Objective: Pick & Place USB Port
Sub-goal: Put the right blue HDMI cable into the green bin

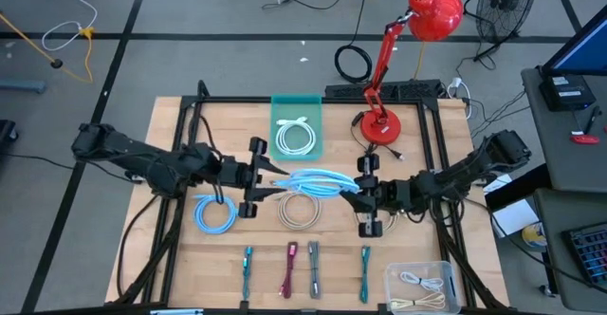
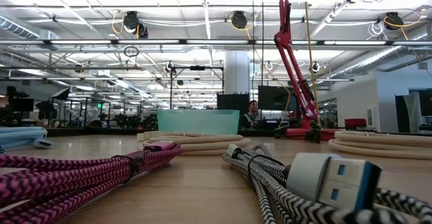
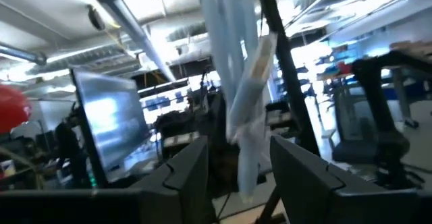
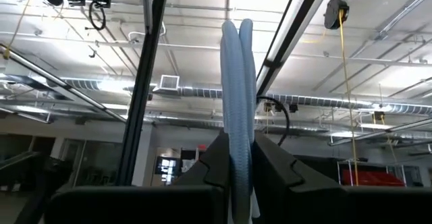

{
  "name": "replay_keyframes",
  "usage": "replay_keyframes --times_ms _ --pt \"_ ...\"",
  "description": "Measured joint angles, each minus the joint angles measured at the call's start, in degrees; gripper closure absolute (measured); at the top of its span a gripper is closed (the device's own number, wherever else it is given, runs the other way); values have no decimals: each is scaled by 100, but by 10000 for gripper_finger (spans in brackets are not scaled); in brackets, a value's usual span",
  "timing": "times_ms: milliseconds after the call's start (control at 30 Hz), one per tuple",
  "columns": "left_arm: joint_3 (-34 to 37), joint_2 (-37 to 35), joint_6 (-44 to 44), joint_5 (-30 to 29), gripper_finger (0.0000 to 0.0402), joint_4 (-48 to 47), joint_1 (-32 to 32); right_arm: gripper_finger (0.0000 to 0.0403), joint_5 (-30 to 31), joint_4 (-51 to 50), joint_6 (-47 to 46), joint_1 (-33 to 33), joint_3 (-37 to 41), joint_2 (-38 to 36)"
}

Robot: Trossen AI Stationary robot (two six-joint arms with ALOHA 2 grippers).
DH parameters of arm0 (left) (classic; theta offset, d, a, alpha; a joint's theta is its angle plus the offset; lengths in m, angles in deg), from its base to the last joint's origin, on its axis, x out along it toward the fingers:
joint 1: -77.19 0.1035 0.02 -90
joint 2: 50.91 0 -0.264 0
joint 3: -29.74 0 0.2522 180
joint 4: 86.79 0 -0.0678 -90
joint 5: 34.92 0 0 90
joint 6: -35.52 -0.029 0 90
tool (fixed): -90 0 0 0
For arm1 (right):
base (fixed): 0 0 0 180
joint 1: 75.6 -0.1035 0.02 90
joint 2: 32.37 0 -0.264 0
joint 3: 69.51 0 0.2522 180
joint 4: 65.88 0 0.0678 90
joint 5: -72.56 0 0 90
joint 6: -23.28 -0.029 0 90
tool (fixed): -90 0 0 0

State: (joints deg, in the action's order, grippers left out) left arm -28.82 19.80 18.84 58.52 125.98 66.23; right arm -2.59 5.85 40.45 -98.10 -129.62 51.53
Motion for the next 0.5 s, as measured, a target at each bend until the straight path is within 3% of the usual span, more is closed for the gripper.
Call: replay_keyframes --times_ms 400,500 --pt "-701 697 99 -43 236 2 2 375 29 -5 -3 123 0 0" --pt "-739 704 268 -50 252 -14 8 375 37 -53 101 121 2 0"
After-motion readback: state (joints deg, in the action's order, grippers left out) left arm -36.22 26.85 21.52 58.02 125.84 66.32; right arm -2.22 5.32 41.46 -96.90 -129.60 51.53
